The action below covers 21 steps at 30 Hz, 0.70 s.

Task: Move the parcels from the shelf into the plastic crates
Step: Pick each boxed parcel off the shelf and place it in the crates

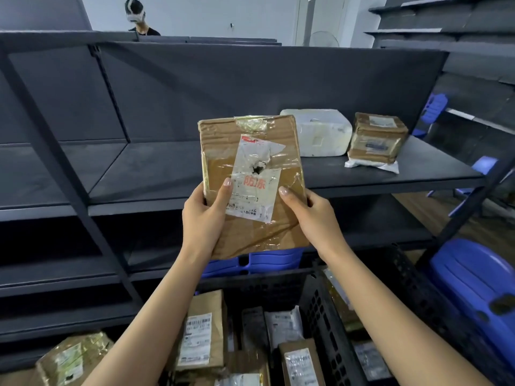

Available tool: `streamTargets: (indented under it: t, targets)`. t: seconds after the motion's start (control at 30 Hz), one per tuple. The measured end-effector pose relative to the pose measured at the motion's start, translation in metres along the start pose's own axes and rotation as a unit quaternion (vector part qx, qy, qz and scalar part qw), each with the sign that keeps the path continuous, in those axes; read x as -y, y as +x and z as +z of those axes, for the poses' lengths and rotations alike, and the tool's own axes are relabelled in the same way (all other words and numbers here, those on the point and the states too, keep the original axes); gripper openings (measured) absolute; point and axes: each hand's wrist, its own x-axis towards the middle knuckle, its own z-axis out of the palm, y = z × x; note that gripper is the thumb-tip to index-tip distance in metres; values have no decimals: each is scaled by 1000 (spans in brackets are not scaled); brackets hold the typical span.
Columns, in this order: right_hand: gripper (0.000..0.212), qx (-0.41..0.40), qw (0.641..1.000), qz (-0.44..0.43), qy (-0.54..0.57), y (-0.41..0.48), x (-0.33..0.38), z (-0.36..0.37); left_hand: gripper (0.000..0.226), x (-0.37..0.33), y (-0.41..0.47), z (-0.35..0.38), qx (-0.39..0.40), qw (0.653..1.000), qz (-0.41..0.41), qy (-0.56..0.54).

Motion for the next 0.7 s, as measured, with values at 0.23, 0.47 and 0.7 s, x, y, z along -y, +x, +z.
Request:
streamTargets:
  t: [0.23, 0.47, 0.7]
  targets:
    - [24, -9, 998, 34, -45, -20, -19, -15, 41, 25, -20, 5, 11, 998, -52, 34]
    - [19, -21, 994, 89, -60, -43, -48, -27, 32, 51, -37, 15, 46, 992, -91, 72]
    - [26, -53, 988, 134, -60, -51, -71, -60, 18, 67, -49, 49, 79, 984, -105, 122]
